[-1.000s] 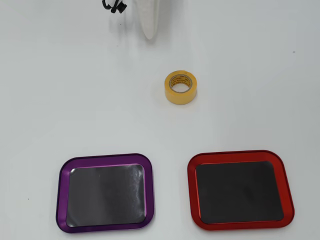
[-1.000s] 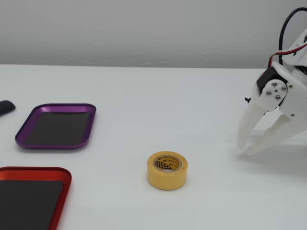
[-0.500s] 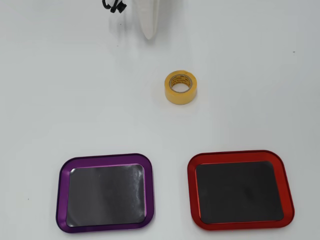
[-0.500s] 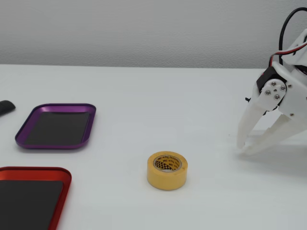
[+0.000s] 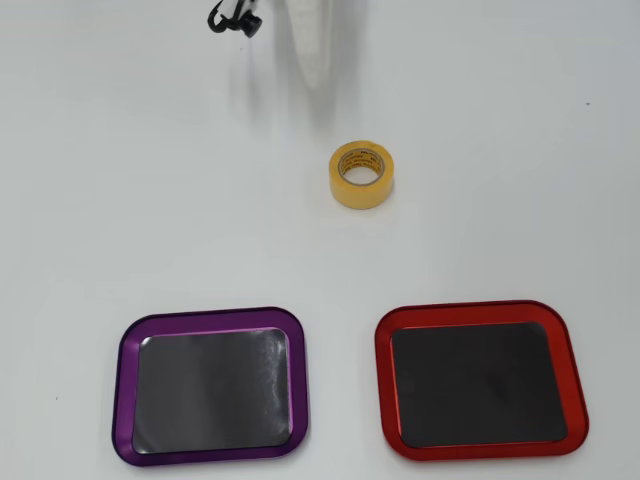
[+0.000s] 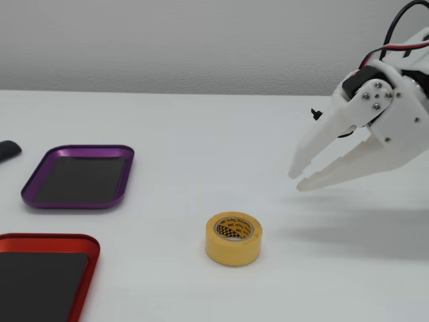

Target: Grasp a tape and put it in the right purple dish.

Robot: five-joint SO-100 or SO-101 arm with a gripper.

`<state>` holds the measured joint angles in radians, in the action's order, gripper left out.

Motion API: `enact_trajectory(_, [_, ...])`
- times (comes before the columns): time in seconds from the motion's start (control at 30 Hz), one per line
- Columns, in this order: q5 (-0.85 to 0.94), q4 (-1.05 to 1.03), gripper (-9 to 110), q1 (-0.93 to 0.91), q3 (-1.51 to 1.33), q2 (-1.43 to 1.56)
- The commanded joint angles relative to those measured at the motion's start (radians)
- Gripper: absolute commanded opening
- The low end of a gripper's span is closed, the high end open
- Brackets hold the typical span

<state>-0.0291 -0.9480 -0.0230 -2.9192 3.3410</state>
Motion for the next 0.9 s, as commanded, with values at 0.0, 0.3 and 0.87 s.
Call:
enact_trajectory(0.0, [0.005,-0.044,0,0.046,0.103,-0.02])
enact_trajectory(0.3, [0.005,-0.126,12,0.057,0.488,-0.69])
enact_trajectory(0.87, [0.121,-0.186,14,0.163,0.897,-1.385])
